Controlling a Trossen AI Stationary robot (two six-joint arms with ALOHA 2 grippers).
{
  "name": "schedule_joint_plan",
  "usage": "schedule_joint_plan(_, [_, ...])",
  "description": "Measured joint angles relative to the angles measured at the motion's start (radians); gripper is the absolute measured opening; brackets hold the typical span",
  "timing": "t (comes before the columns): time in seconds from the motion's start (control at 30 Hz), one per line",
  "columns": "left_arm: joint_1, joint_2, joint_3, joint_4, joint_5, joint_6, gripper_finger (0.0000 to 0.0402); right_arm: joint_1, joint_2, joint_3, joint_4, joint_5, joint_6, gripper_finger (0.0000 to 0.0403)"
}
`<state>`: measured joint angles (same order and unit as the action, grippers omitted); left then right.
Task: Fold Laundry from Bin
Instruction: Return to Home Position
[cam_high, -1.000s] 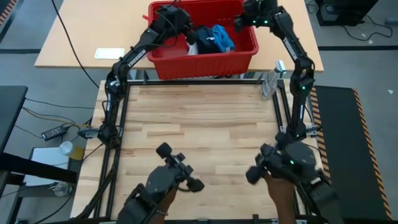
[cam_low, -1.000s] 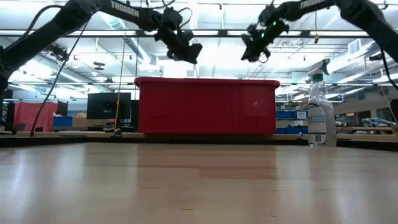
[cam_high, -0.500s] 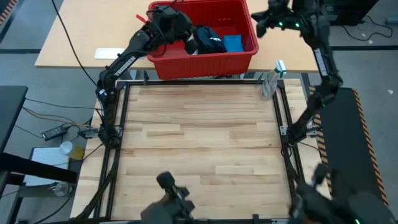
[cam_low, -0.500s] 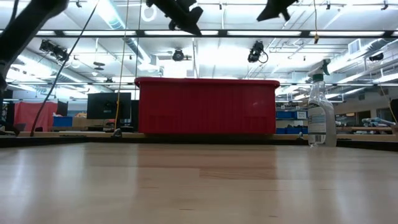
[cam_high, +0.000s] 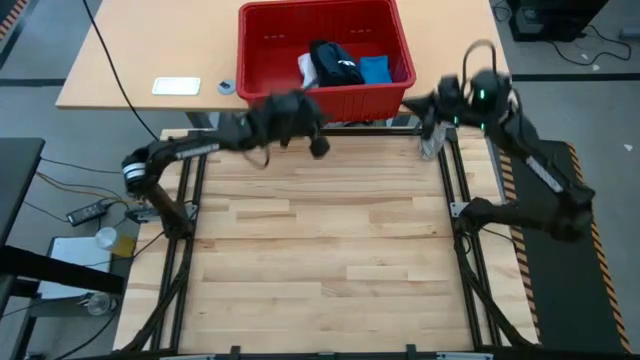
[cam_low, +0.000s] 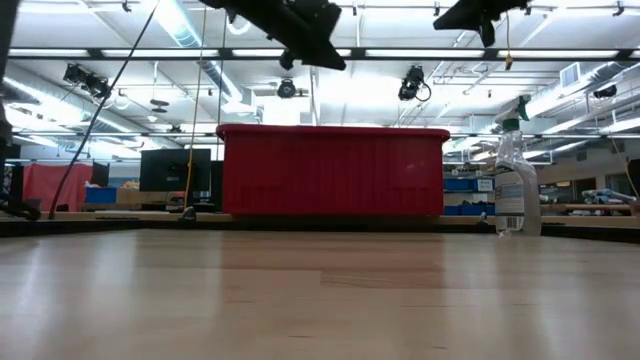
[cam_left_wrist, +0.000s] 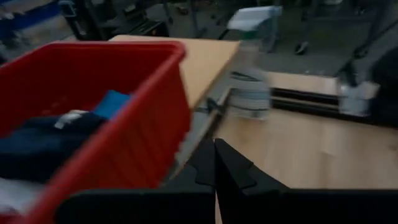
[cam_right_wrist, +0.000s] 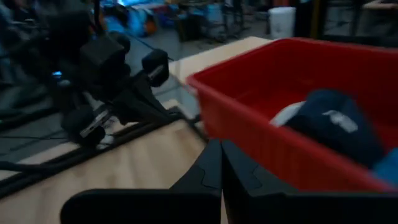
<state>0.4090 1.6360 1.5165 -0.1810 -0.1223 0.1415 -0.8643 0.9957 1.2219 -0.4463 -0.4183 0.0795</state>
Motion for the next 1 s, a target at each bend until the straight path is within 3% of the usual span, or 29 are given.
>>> schedule_joint_plan(0.3, [-0.206, -0.207, -0.364, 0.097, -0.153, -0.172, 0.0, 0.147, -0.314, -0.423, 0.303, 0.032, 0.198, 0.0005])
schedule_joint_plan(0.63, [-0.287, -0.474, -0.827, 0.464, -0.171, -0.322, 0.0, 0.21, -0.567, -0.712, 0.483, 0.035, 0.378, 0.0006])
schedule_joint_plan(1.0, [-0.322, -0.911, -1.152, 0.379, -0.16, -0.444, 0.0, 0.21, -0.903, -0.937, 0.509, 0.144, 0.617, 0.0006])
